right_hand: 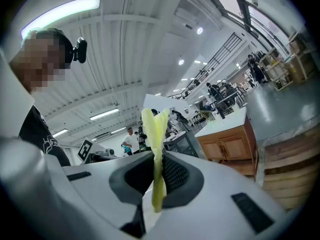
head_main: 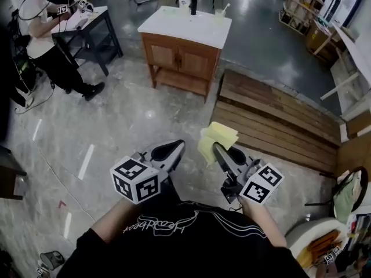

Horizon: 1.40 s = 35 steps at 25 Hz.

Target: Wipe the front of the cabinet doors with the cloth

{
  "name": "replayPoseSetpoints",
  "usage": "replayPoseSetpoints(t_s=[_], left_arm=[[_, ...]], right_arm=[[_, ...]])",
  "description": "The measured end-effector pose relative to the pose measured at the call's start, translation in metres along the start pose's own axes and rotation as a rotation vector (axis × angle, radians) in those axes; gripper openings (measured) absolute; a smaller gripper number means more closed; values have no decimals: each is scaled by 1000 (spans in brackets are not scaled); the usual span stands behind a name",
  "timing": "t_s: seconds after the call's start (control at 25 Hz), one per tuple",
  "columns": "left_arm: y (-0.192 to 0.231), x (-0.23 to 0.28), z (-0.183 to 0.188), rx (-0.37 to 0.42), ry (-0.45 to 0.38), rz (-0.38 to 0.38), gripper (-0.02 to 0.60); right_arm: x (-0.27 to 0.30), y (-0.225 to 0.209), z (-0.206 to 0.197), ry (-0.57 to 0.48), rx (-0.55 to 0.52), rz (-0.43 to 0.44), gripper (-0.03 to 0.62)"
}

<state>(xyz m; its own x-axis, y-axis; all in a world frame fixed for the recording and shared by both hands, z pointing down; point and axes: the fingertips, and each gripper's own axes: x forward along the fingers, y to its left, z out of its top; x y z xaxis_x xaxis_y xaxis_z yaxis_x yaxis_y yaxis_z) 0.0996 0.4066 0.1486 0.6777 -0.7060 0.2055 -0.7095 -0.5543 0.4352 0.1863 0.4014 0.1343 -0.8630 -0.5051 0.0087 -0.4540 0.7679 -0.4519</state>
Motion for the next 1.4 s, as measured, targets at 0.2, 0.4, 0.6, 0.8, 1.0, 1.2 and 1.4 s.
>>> replayPoseSetpoints(t_s=[0.2,0.4,0.6,0.8,1.0,1.2,1.4], left_arm=[[103,20,22,-35,57,31,6],[229,54,60,-83,110,35,6],[345,101,91,-124,149,29,6],[406,149,93,-125,169,2,6],[452,209,65,-146,205,-10,6],[480,256,49,-162,211,8,6],[488,305,37,-194,196,7,6]], right_arm=[[99,-52,-1,14,68,-33,41],[224,-119,5,66,108,-79,41],[327,-183,7,120,119,-128,41],[352,-245,-4,124,105,-225,41],[361,-321,-32,136,145,-292,41],[378,-385,-54,126,166,-300,41],[378,-436,-62,114,155,-299,41]])
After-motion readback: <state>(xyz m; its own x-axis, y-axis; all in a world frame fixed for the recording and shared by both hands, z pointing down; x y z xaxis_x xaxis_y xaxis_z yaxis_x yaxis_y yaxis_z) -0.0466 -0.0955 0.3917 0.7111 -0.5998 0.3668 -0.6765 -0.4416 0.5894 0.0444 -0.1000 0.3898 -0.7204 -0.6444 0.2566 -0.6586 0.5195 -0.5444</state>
